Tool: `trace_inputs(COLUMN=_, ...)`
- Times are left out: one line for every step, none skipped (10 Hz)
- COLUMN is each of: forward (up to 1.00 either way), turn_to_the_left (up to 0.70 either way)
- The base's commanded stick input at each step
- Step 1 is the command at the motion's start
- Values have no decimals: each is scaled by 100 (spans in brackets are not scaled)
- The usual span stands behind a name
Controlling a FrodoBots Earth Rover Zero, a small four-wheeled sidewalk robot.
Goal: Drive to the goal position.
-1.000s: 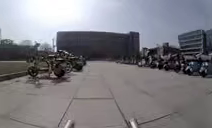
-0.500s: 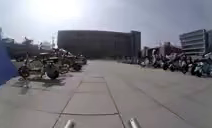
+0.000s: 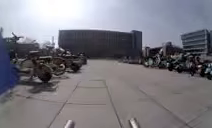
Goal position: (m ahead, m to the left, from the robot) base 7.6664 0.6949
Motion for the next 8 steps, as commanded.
trace_inputs(forward=100, turn_to_the_left=0)
trace_inputs(forward=100, turn_to_the_left=0)
trace_inputs(forward=100, turn_to_the_left=0)
trace_inputs(forward=100, turn_to_the_left=0)
trace_inputs(forward=100, turn_to_the_left=0)
trace_inputs(forward=100, turn_to_the_left=0)
trace_inputs(forward=100, turn_to_the_left=0)
trace_inputs(forward=100, turn_to_the_left=0)
